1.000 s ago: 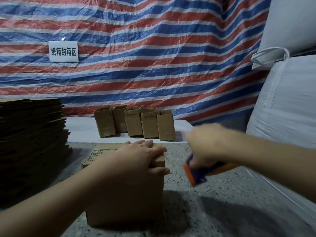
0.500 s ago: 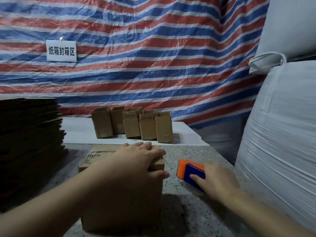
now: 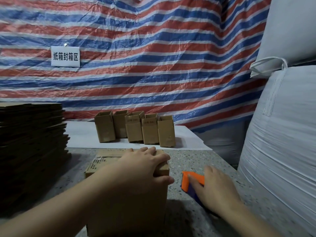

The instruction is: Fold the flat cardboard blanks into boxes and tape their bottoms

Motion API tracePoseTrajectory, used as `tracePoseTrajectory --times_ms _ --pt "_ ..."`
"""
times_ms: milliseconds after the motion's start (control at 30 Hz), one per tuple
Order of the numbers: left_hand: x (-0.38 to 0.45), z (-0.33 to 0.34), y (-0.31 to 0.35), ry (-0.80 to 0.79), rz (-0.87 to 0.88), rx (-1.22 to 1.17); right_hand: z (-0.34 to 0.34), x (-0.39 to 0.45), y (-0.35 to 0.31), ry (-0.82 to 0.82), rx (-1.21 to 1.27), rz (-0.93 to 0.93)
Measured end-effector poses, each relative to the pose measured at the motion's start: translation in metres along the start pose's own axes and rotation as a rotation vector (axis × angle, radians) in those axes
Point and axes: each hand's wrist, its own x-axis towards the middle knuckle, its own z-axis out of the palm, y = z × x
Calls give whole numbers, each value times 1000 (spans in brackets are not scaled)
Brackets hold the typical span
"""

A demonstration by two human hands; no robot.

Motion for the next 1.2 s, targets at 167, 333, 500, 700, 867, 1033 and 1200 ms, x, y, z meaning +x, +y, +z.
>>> tracePoseTrajectory --times_ms 167,333,500,700,867,1033,1200 --pt "0 -4 2 -8 -6 15 -48 -21 -73 -213 909 -20" --pt "-1 -12 5 -43 -2 25 -51 -23 -116 -303 1088 43" --pt "0 -12 6 -43 -25 23 -49 -20 -123 -333 1148 170" --pt "0 -16 5 -86 -75 -92 -54 -21 -120 -411 1114 177" --pt "-6 -30 -10 -57 -51 -354 -50 -16 -114 -422 1092 188" --pt "-21 -38 -50 18 -248 -470 -56 -6 -112 -464 1119 263" --pt "-28 -26 -82 37 -632 -554 -67 16 -118 -518 1148 446"
